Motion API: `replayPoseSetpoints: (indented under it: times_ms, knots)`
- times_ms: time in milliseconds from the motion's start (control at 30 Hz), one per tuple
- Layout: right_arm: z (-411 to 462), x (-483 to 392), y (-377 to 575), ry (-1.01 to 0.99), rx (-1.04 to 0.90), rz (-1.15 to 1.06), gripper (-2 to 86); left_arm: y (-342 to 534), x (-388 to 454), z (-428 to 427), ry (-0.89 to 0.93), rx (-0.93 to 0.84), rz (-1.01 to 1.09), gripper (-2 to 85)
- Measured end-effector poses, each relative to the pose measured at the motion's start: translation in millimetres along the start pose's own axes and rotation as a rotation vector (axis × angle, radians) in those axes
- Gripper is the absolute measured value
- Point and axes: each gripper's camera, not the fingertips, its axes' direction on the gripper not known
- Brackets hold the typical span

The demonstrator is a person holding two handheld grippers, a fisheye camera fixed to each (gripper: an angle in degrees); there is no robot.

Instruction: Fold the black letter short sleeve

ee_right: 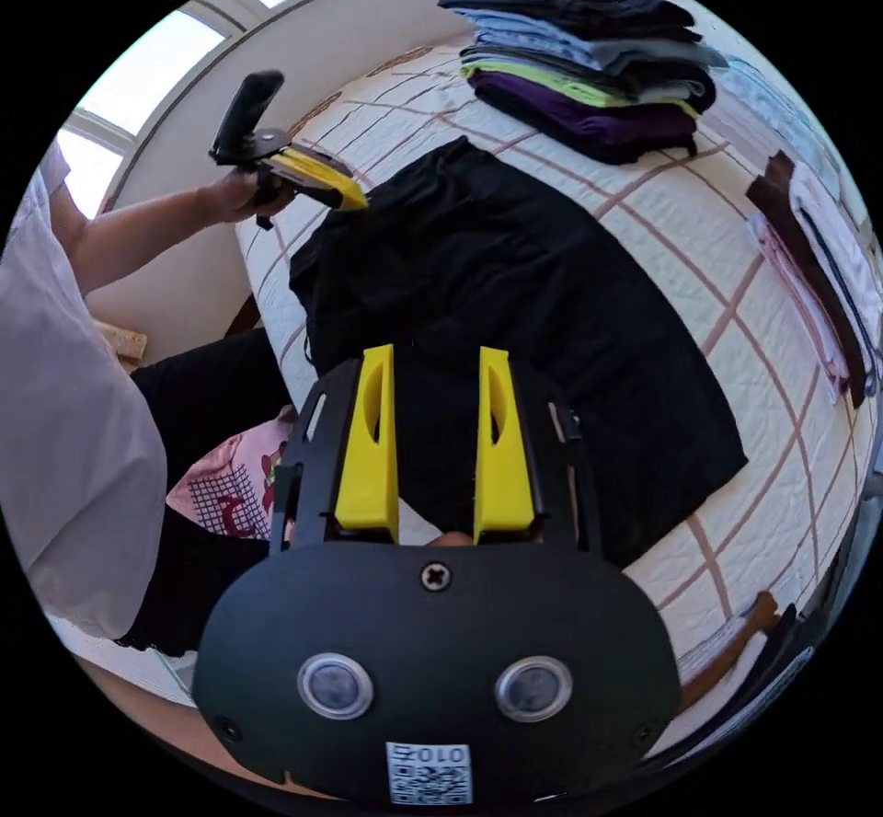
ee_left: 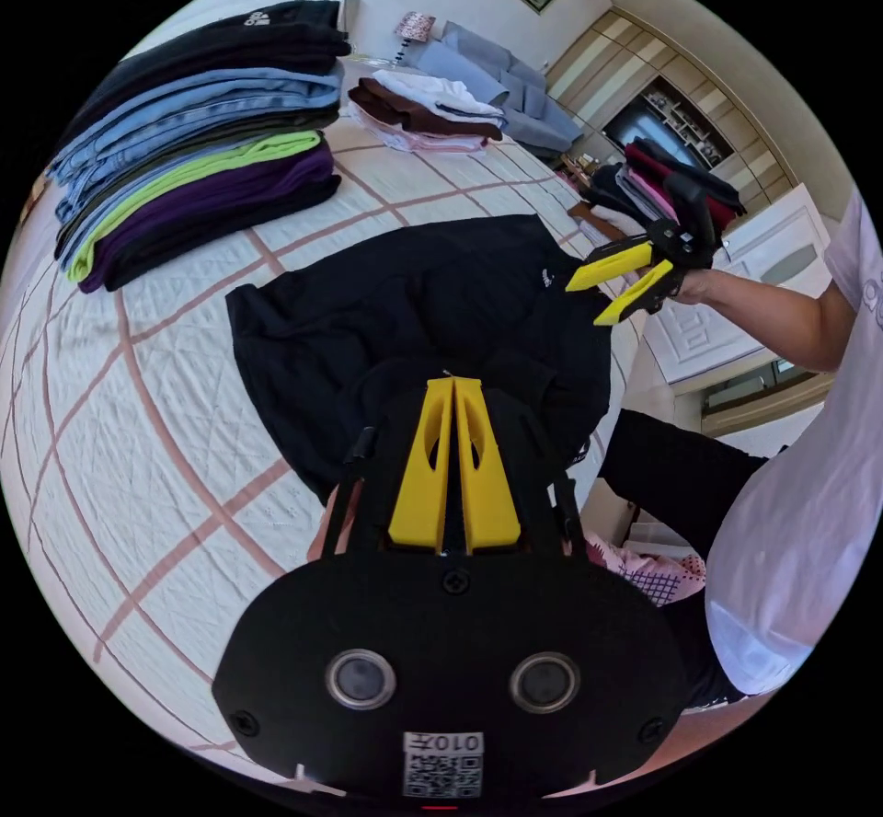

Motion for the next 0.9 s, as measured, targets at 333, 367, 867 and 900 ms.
replayPoseSetpoints:
  times_ms: [333, 367, 867, 900]
  knots:
    - [60, -38, -45, -0.069, -0.058, -0.074, 10.6, 26, -10, 11, -0.132, -0.016, -0.249, -0.2]
    - [57, -43, -43, -0.056, -0.054, -0.065, 10.7, 33, -14, 2, -0.134, 0.0, -0.274, -0.2]
    - [38, -115, 42, 0.21, -0.102, -0.104, 11.5, 108, 3, 16, -0.006, -0.131, -0.2, -0.1]
    - [41, -116, 42, 0.23, -0.105, -0.114, 11.0, 111, 3, 36, -0.002, -0.151, -0.225, -0.1]
